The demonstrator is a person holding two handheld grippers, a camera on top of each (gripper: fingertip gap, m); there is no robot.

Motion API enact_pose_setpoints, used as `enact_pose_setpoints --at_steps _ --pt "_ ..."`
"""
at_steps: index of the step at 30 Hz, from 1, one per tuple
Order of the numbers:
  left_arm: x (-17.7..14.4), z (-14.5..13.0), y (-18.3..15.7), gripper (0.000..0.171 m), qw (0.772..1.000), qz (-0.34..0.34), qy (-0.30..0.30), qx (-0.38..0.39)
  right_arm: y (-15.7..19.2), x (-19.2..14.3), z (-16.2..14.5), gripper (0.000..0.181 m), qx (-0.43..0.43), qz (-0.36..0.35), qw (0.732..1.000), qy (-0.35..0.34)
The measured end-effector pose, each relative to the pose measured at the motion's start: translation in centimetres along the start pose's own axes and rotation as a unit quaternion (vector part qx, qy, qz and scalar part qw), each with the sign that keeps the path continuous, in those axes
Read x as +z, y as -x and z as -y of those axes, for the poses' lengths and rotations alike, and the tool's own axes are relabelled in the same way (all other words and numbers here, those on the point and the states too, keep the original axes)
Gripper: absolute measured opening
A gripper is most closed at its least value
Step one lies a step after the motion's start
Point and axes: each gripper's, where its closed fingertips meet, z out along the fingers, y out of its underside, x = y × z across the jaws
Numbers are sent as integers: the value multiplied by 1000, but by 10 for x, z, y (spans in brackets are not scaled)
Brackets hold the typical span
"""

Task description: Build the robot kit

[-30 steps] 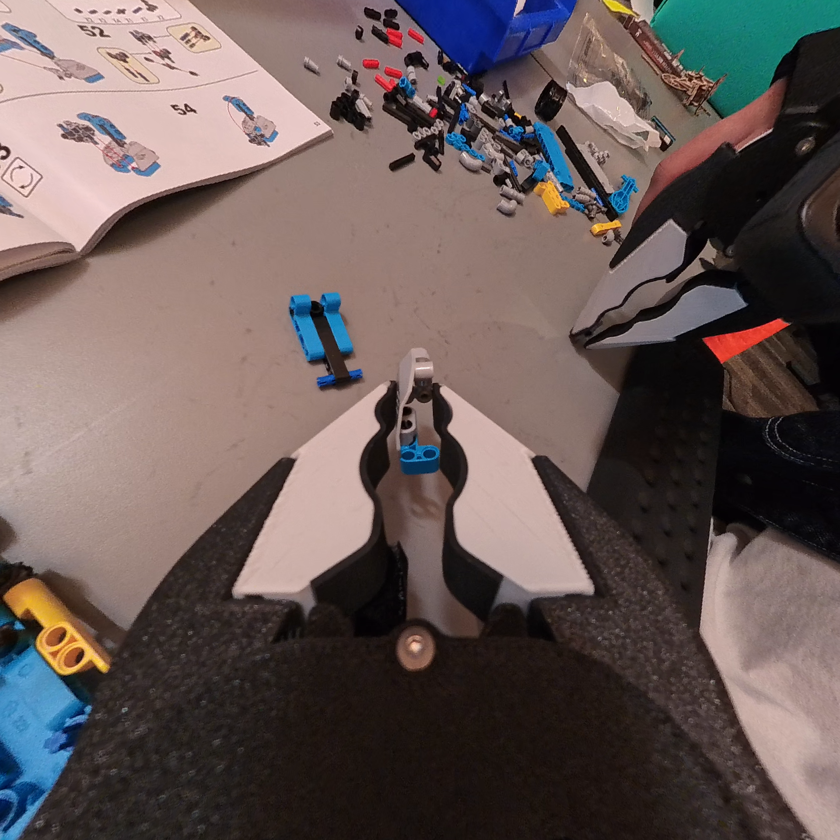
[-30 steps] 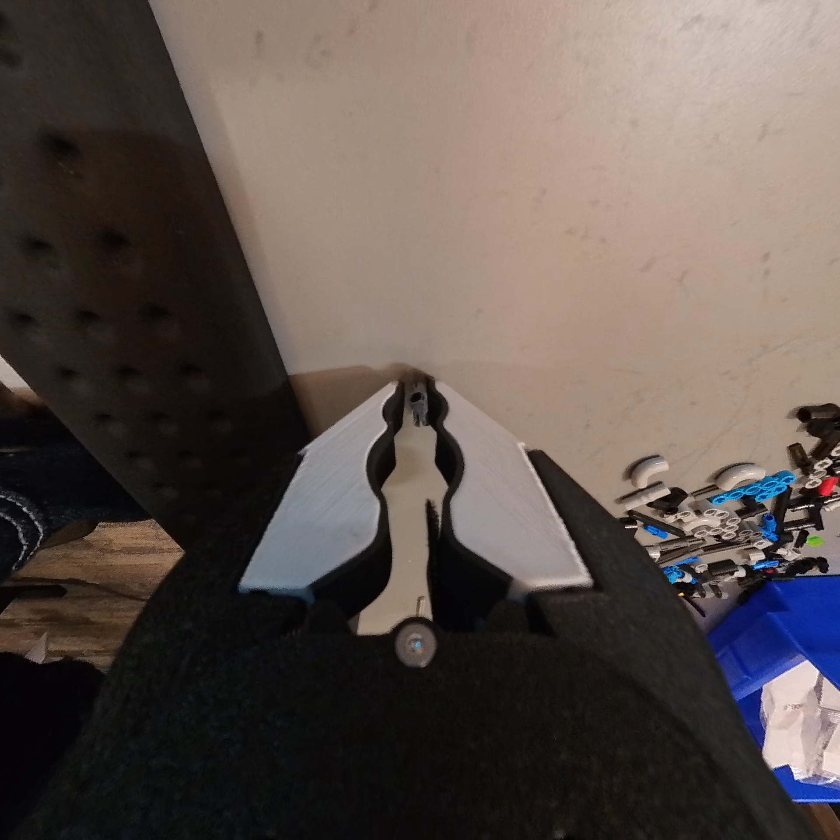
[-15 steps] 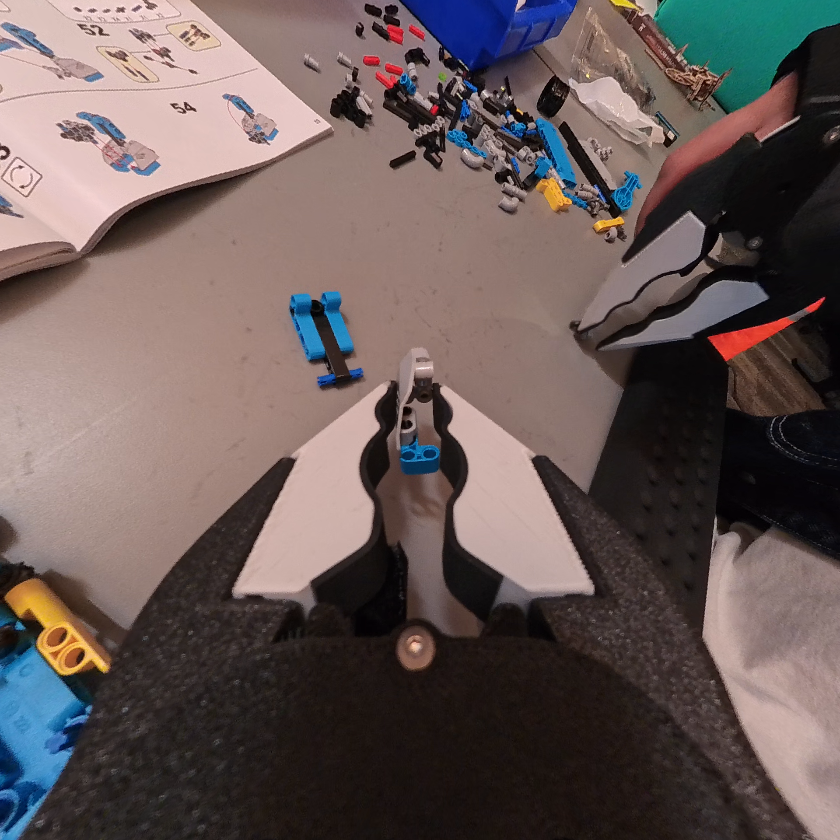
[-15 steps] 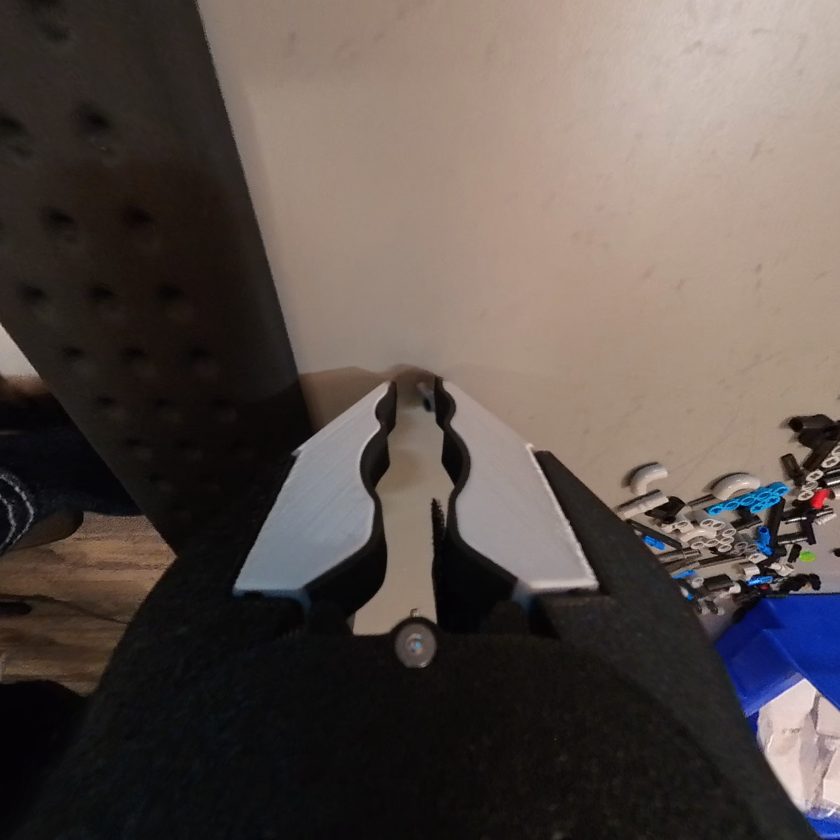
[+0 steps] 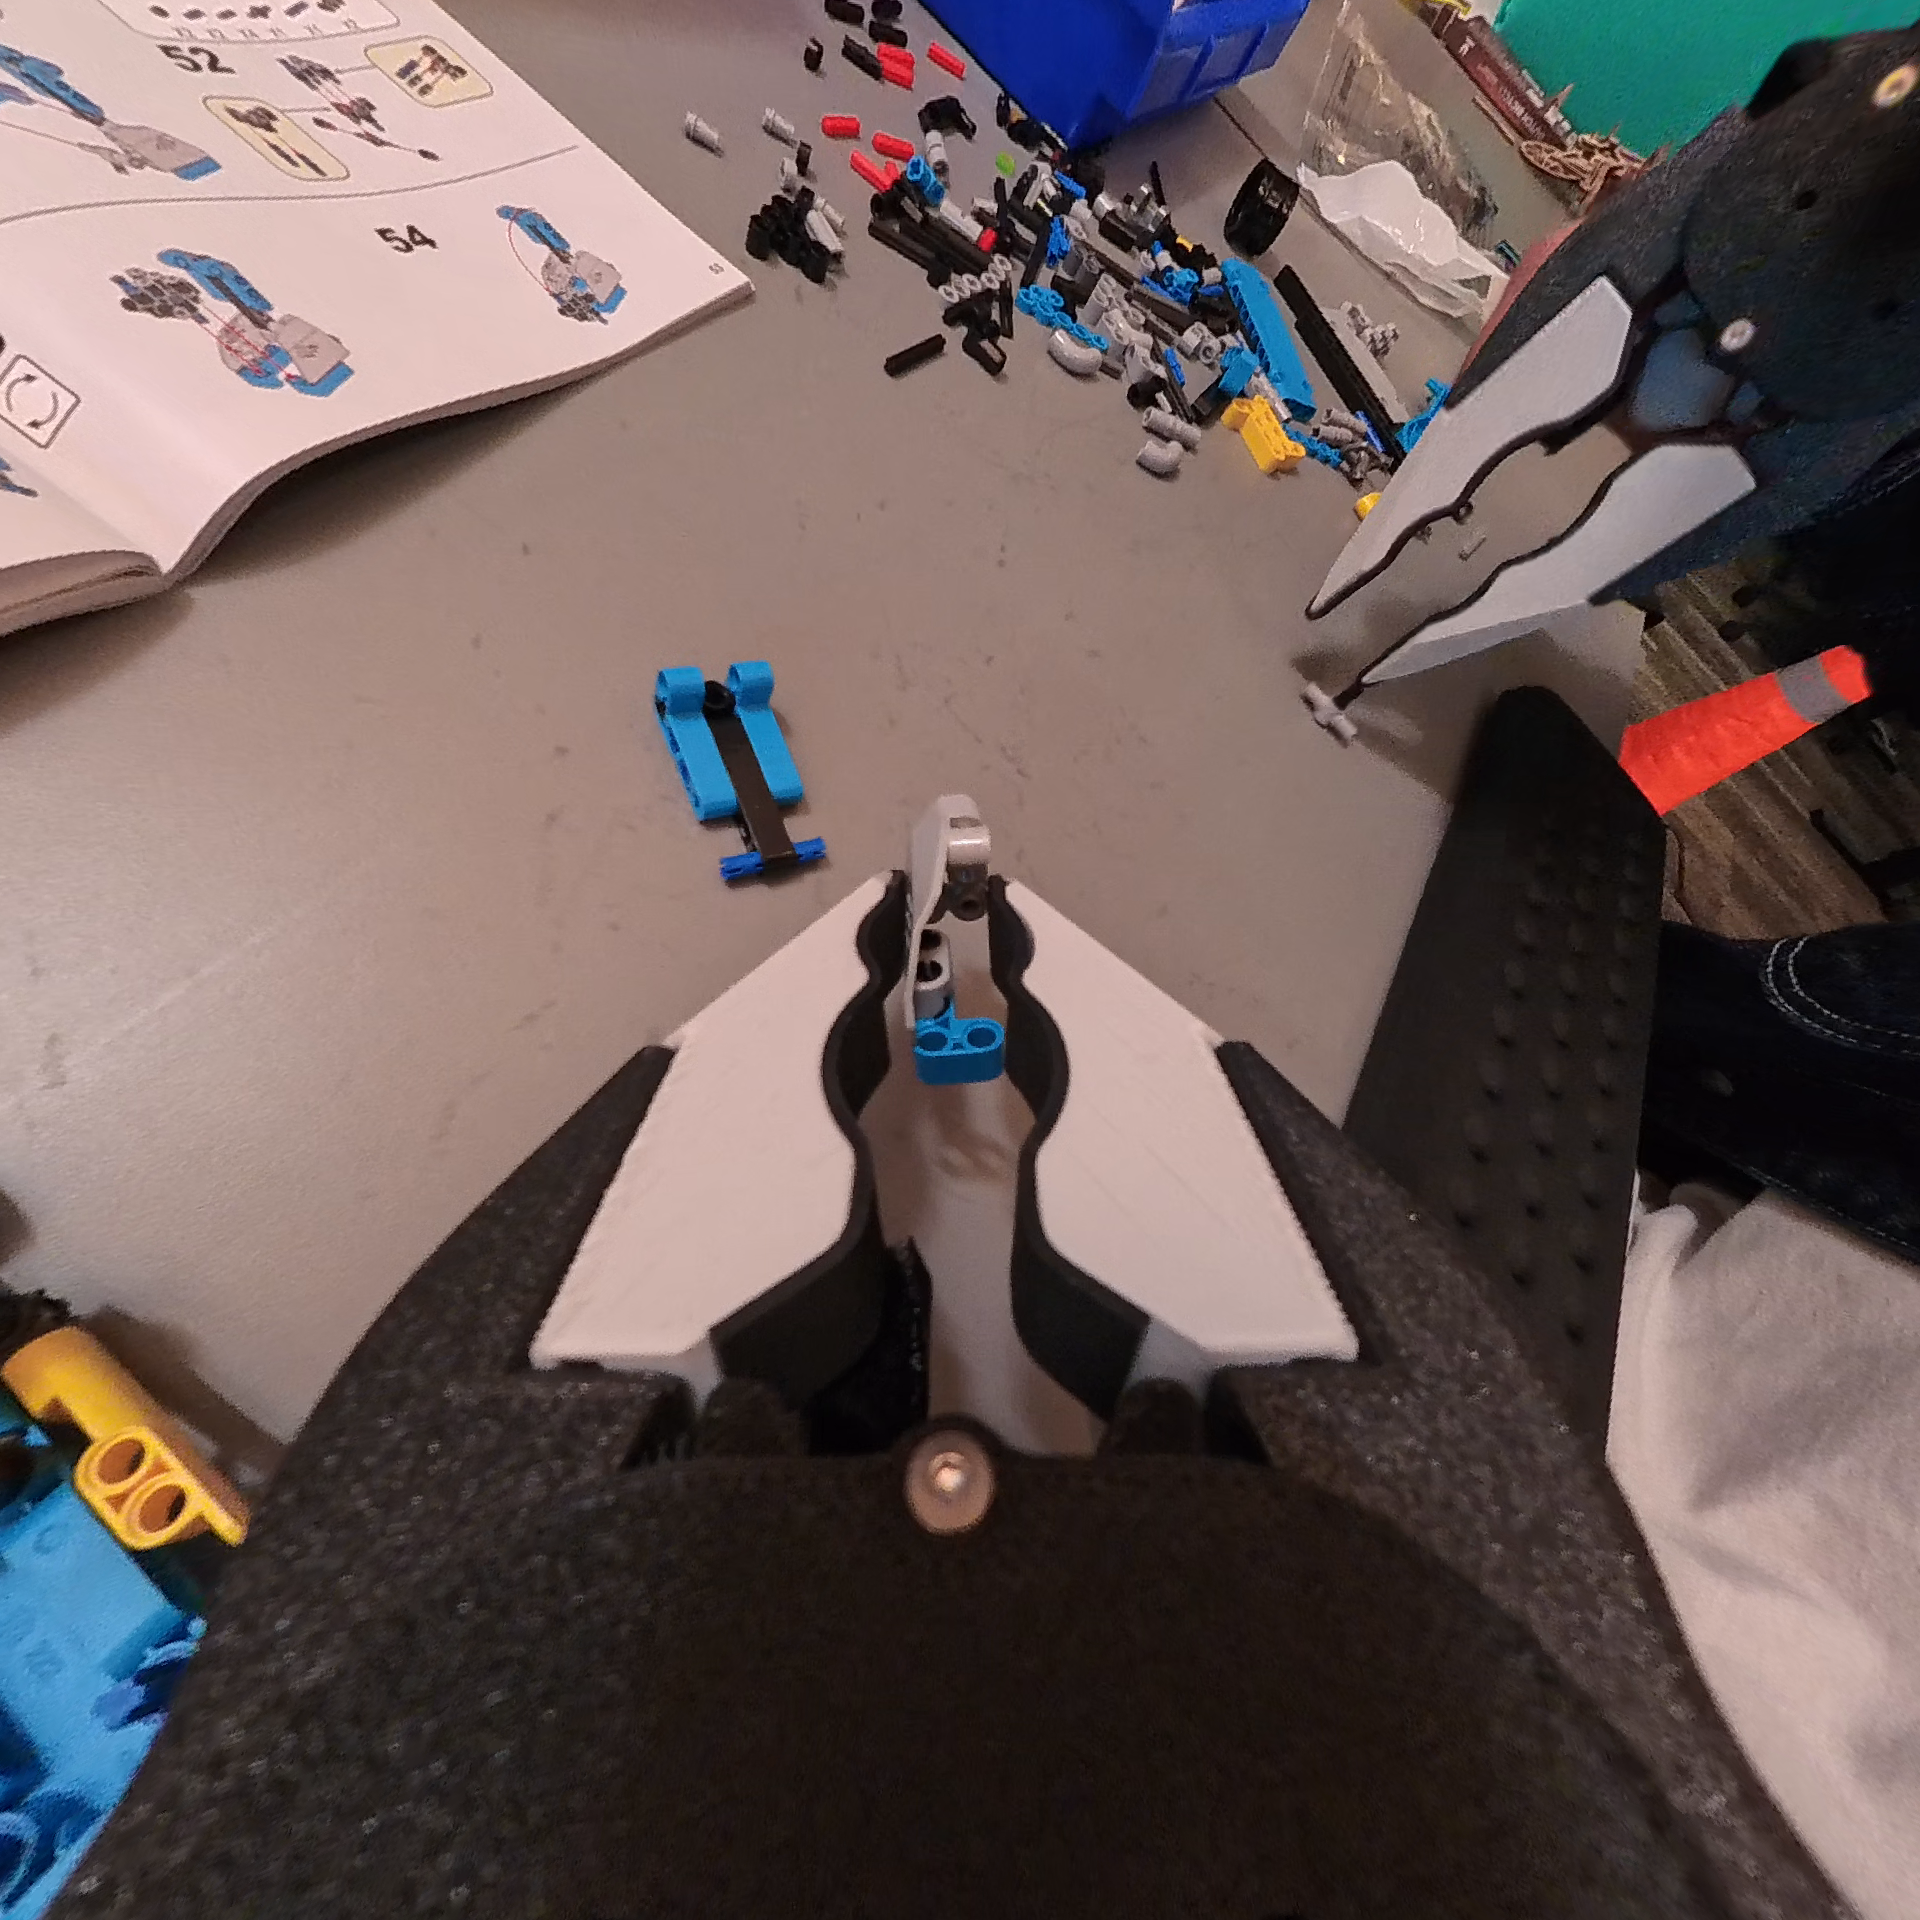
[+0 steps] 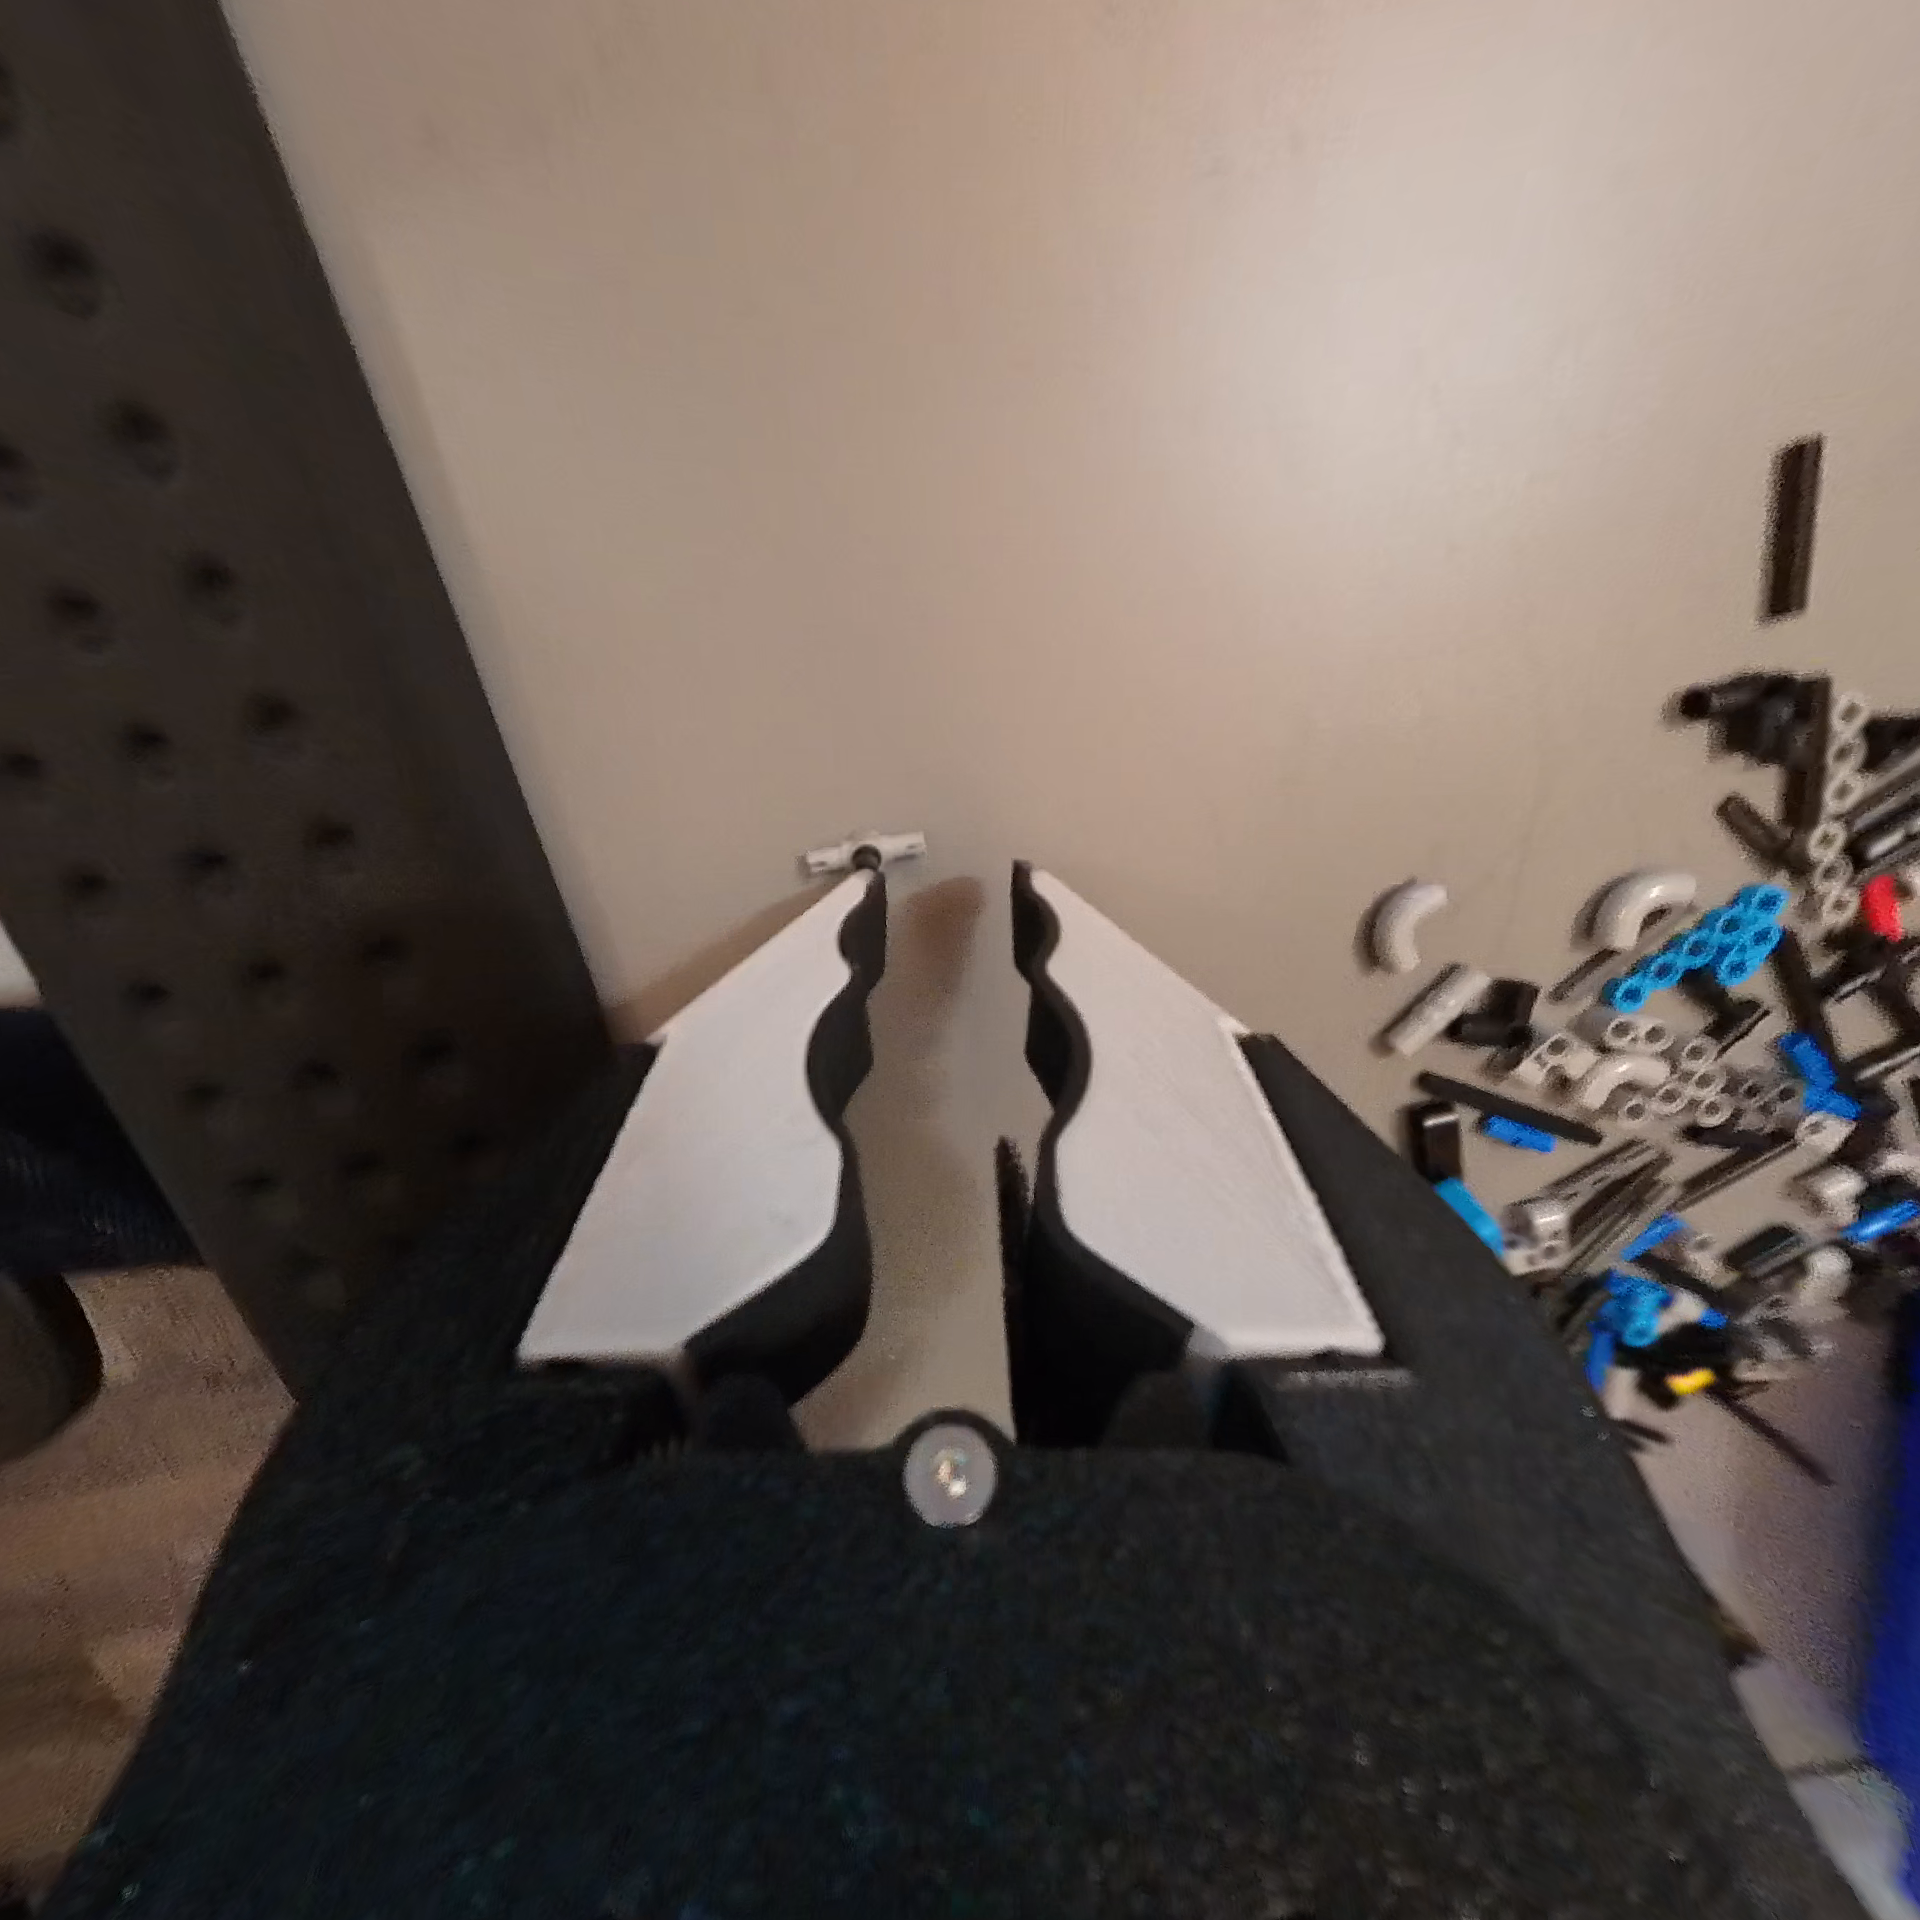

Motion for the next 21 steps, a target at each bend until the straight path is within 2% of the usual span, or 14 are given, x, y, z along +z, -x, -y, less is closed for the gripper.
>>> enact_pose_setpoints --at_steps 4,6,11,14,18,21 --pt "1 -1 -1 15 1000 -3 4 1 12 -1 -1 24 59 19 997 -53" --pt "2 -1 -1 15 1000 -2 4 1 12 -2 -3 25 53 -11 998 -37" --pt "2 -2 -1 15 1000 -2 6 0 23 -2 2 27 39 -19 999 -5" --pt "2 -2 -1 15 1000 -2 6 1 24 2 1 35 50 -17 999 5" --pt "2 -3 -2 15 1000 -3 8 2 20 1 6 32 6 -69 998 7" --pt "3 -3 -2 15 1000 -1 10 6 17 3 1 32 -77 -115 988 67"
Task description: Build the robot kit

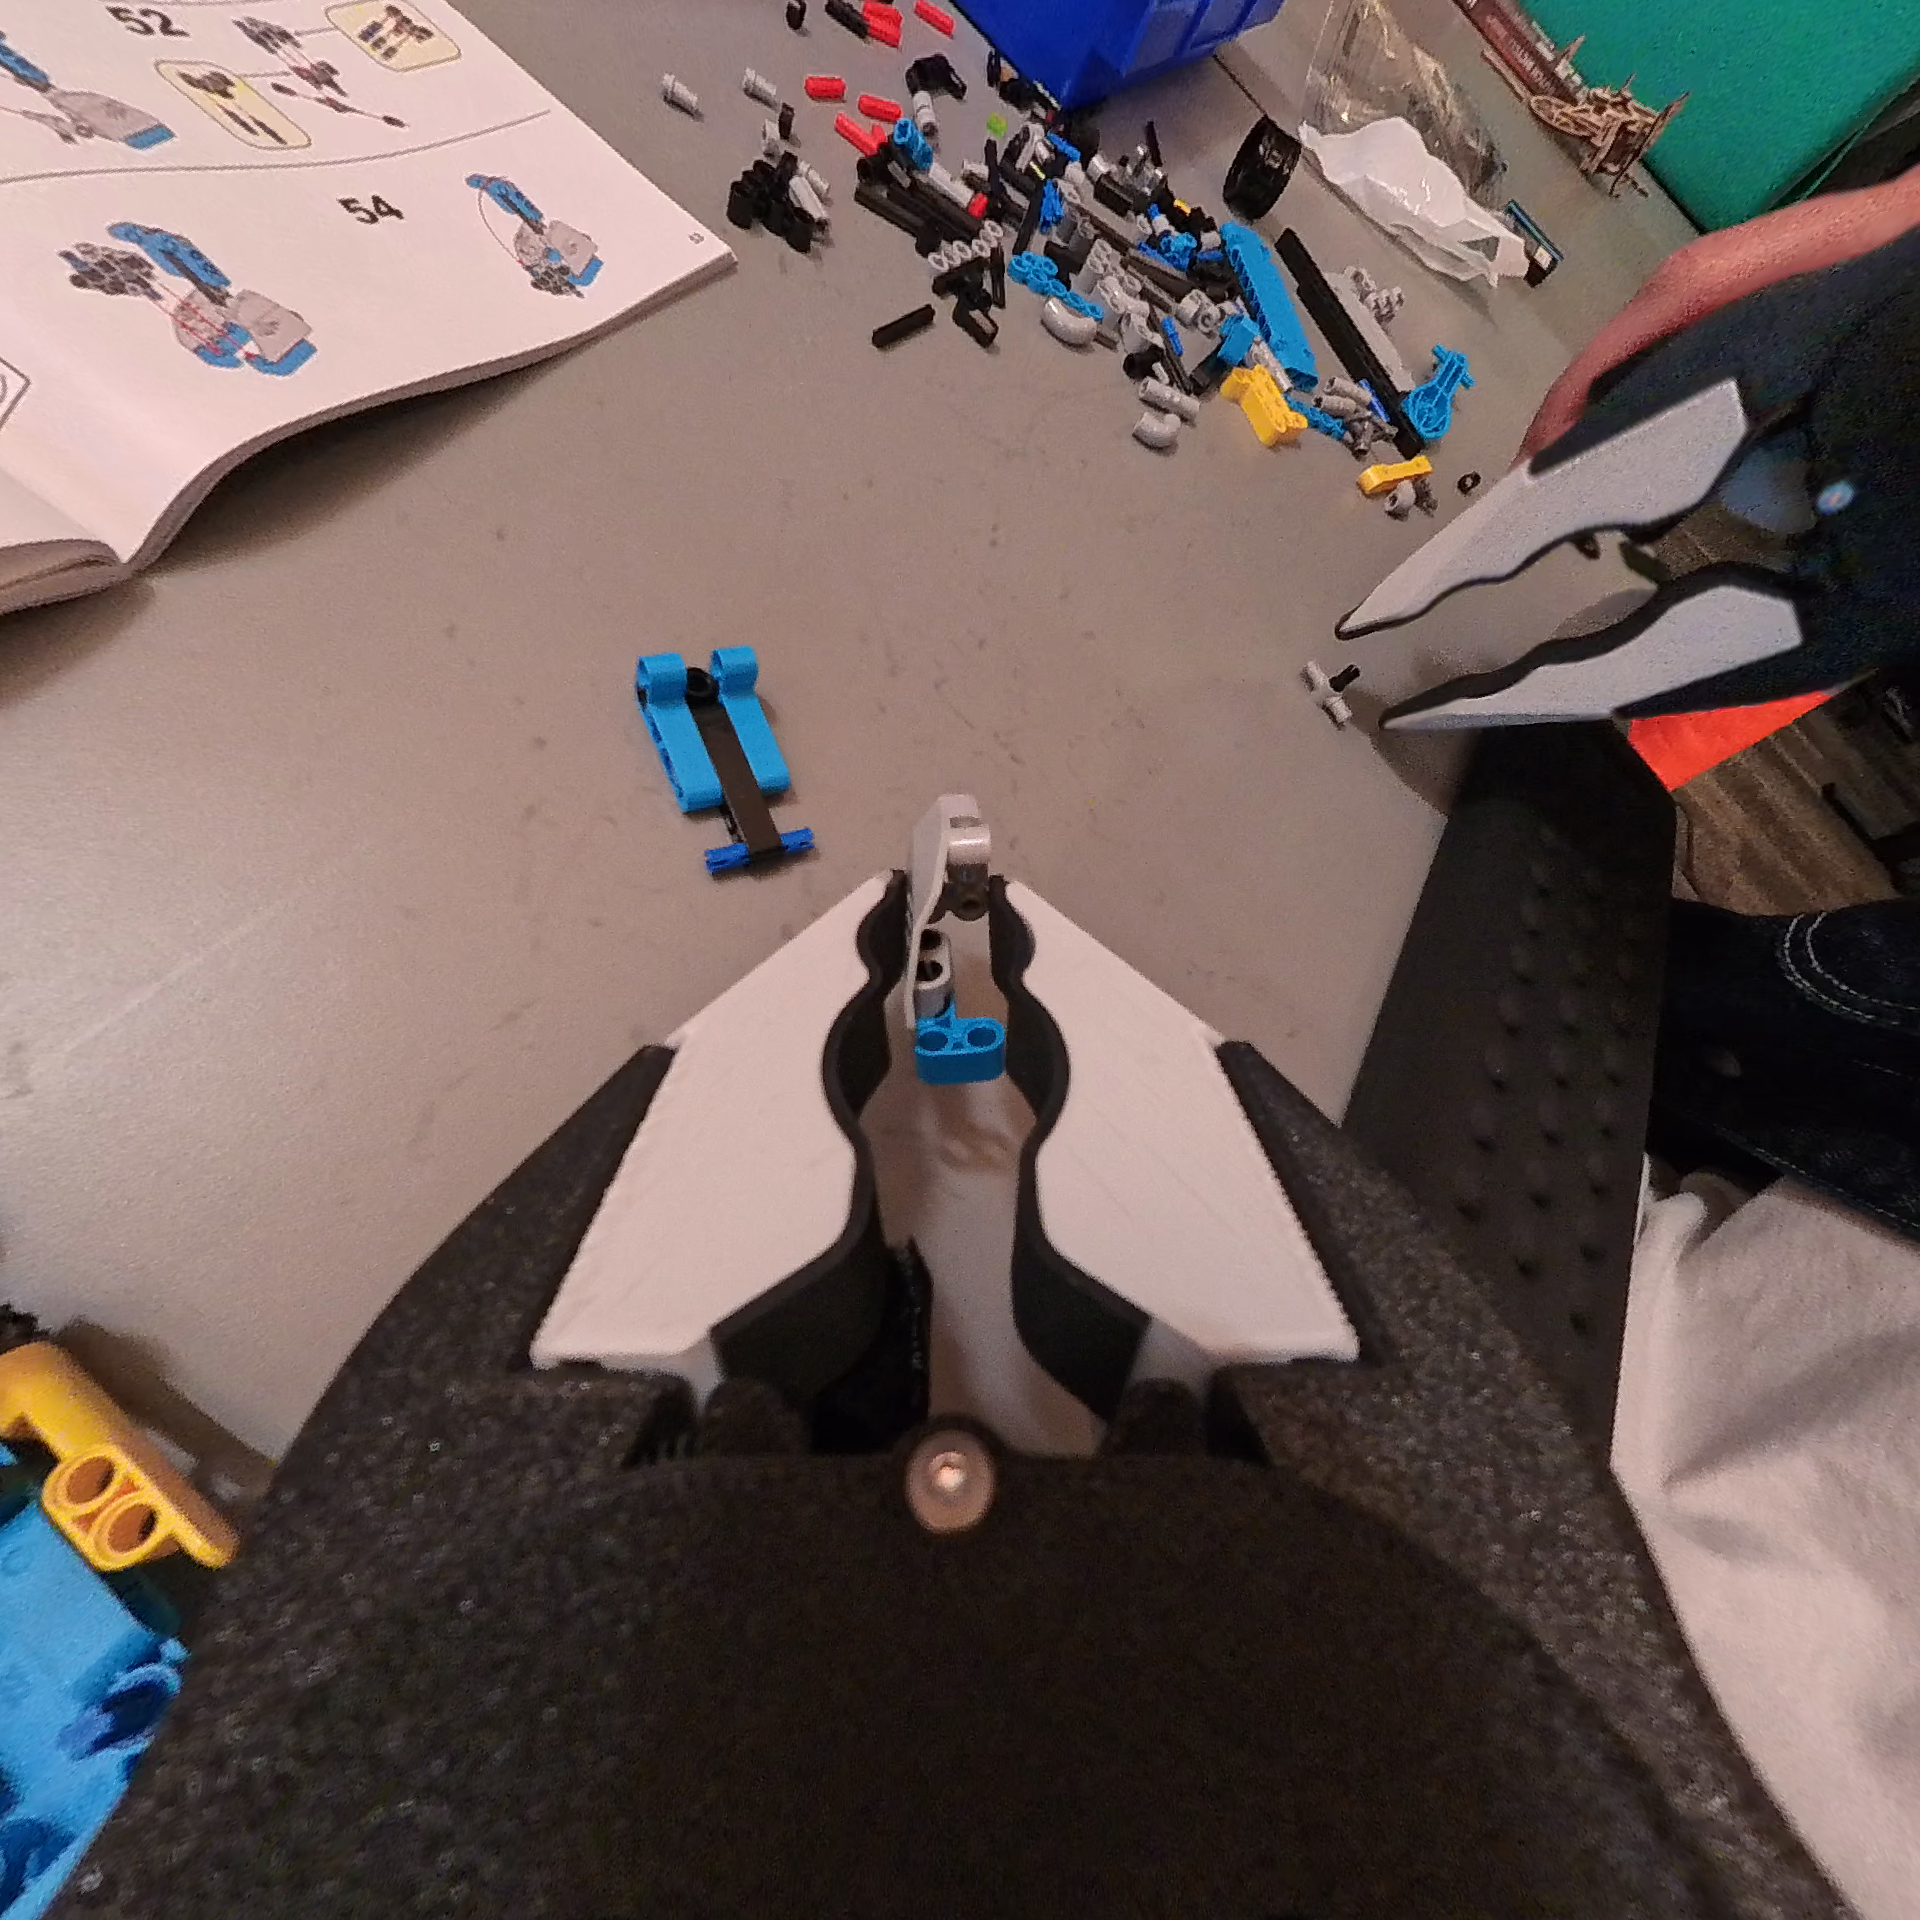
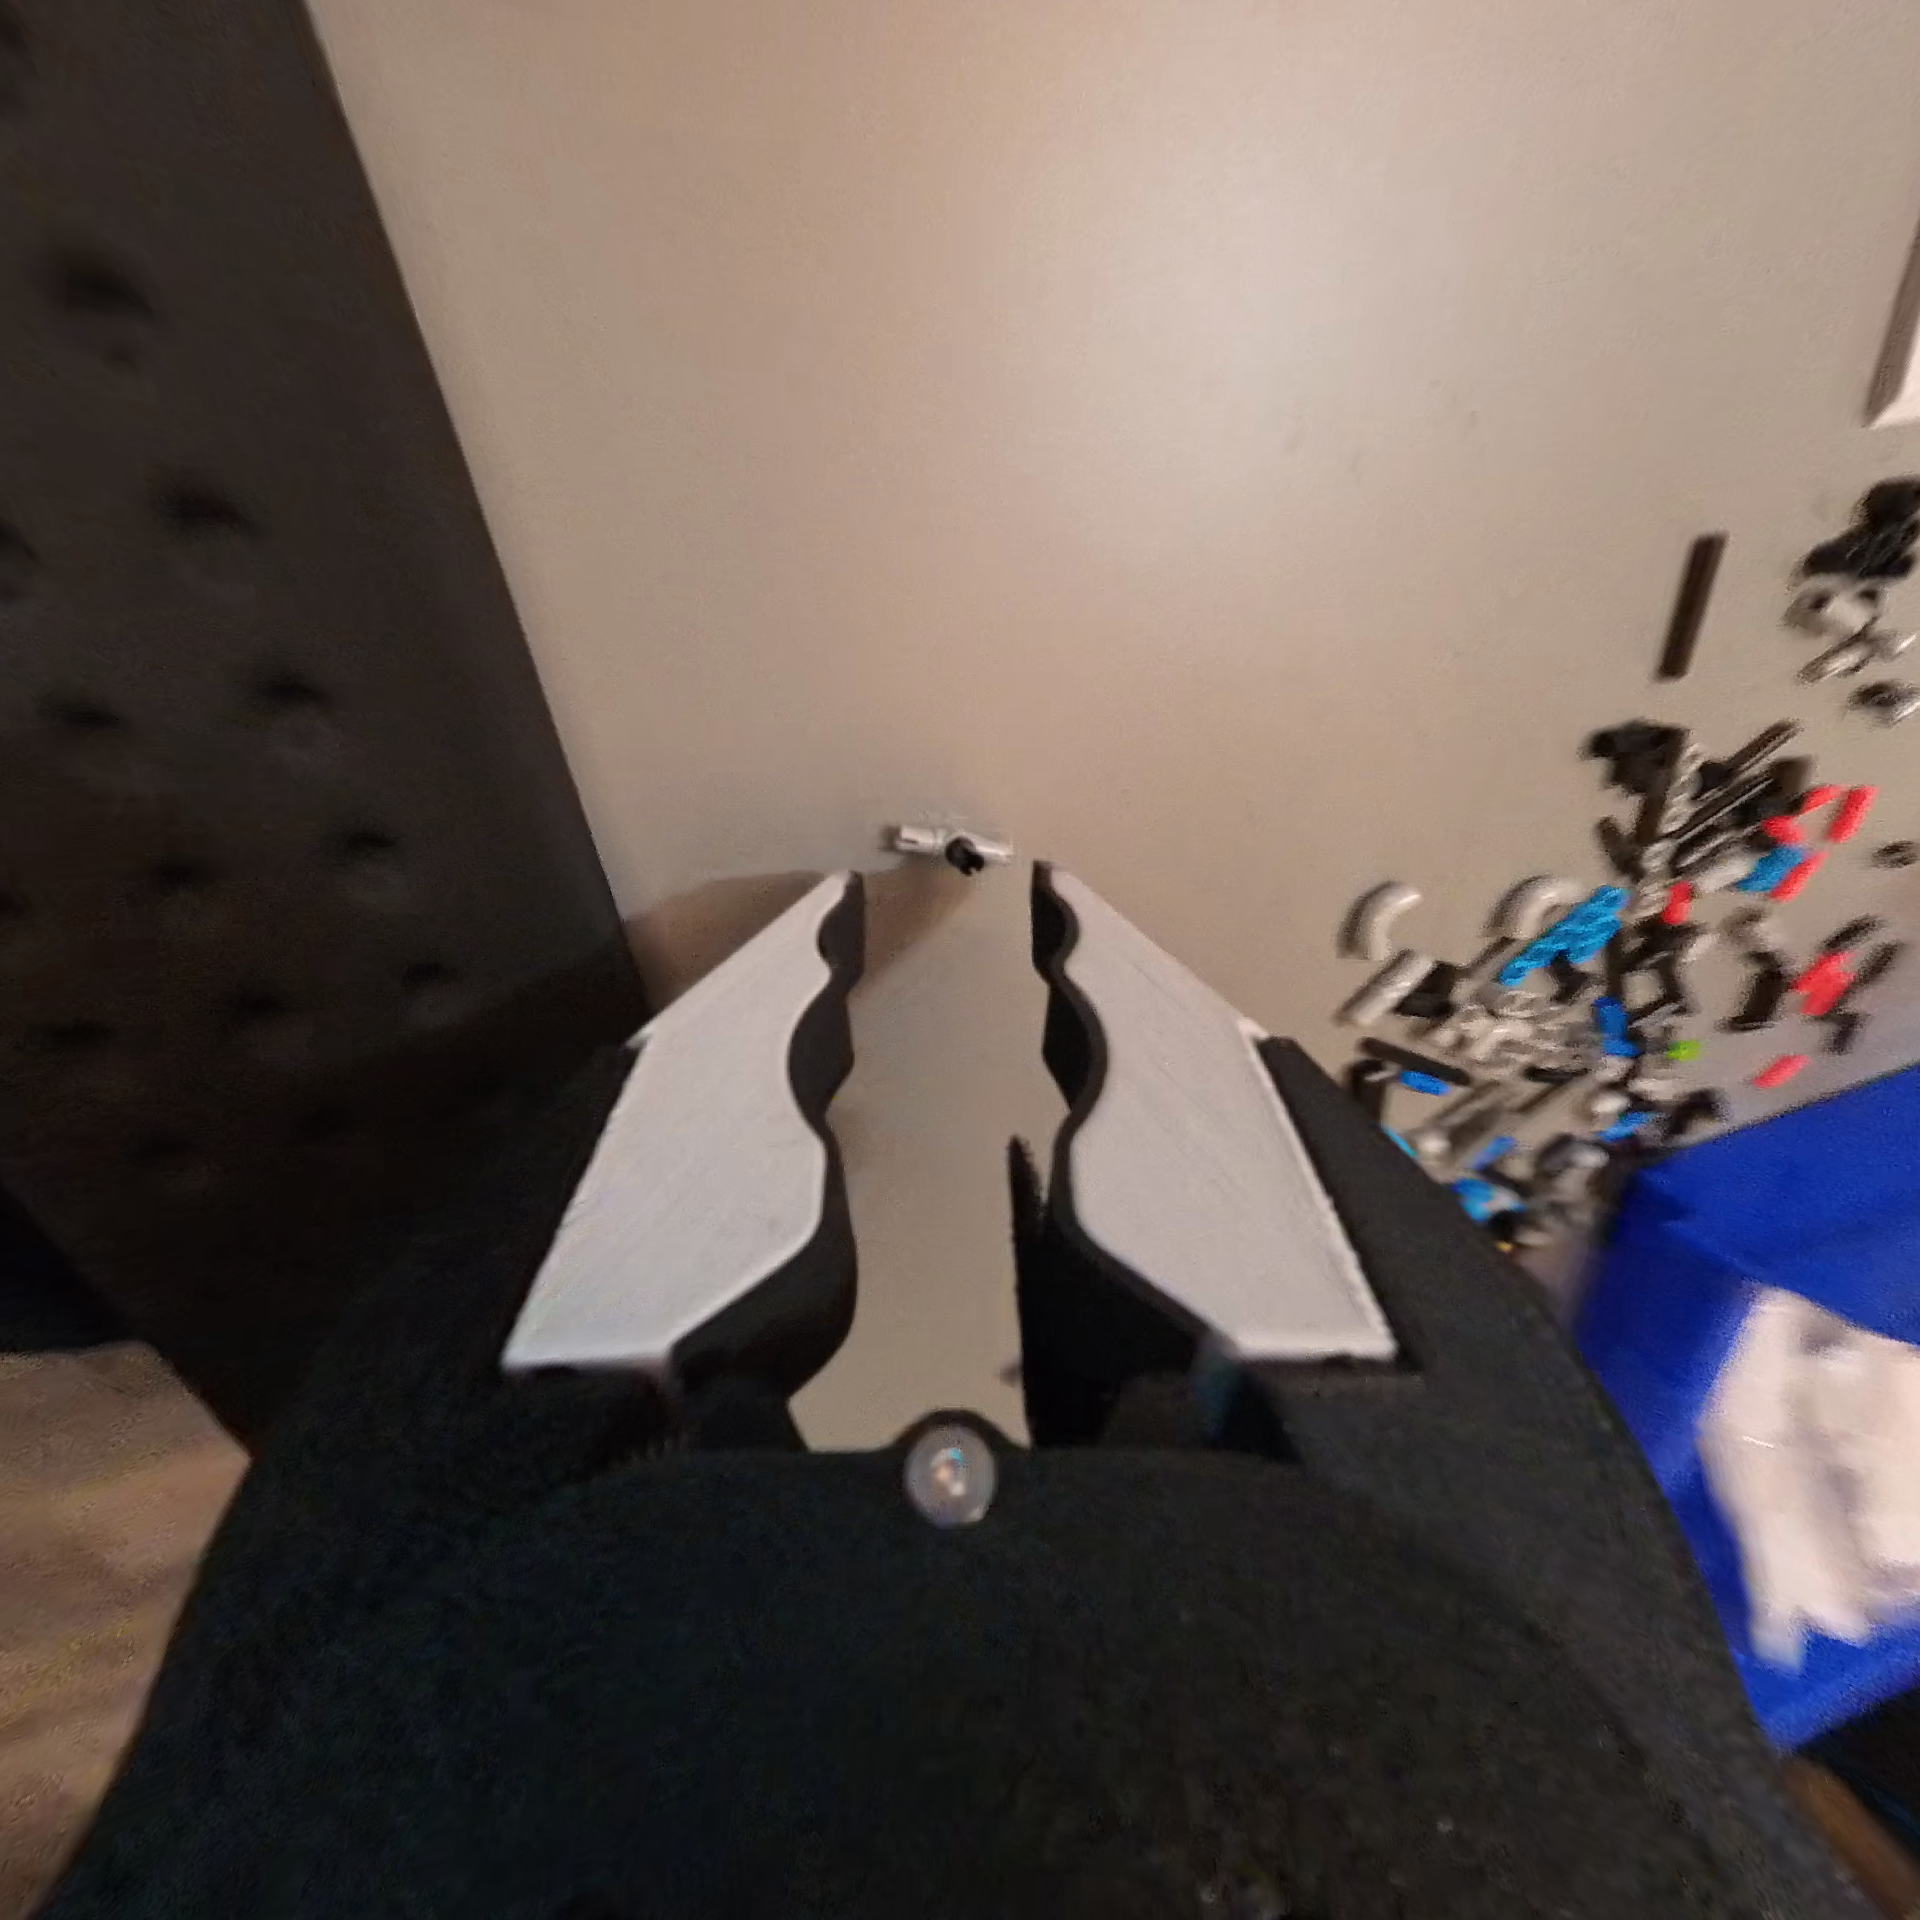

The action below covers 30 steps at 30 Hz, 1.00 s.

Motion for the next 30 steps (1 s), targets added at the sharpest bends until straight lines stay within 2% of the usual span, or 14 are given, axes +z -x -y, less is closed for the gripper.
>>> enact_pose_setpoints --at_steps 3,6,12,17,22,25,29,30 --pt "0 0 0 15 1000 2 1 1 -1 2 -4 29 -136 -35 987 74" --pt "0 -1 2 15 1000 7 1 3 -10 -2 -3 27 -262 -64 955 124" --pt "0 -1 4 15 1000 14 3 6 -5 1 5 20 -371 -31 917 147" --pt "0 -1 2 15 1000 10 4 10 -3 9 -4 19 -392 -10 902 179" --pt "0 -2 -1 15 1000 6 7 13 -2 12 -4 19 -385 10 904 188" --pt "-1 -1 -1 15 1000 4 5 12 2 13 -8 7 -371 39 907 197" --pt "-2 3 -6 15 1000 -10 -6 7 1 13 -6 5 -308 62 933 176" --pt "-3 5 -7 15 1000 -16 -11 5 -2 12 -1 5 -290 62 943 150"
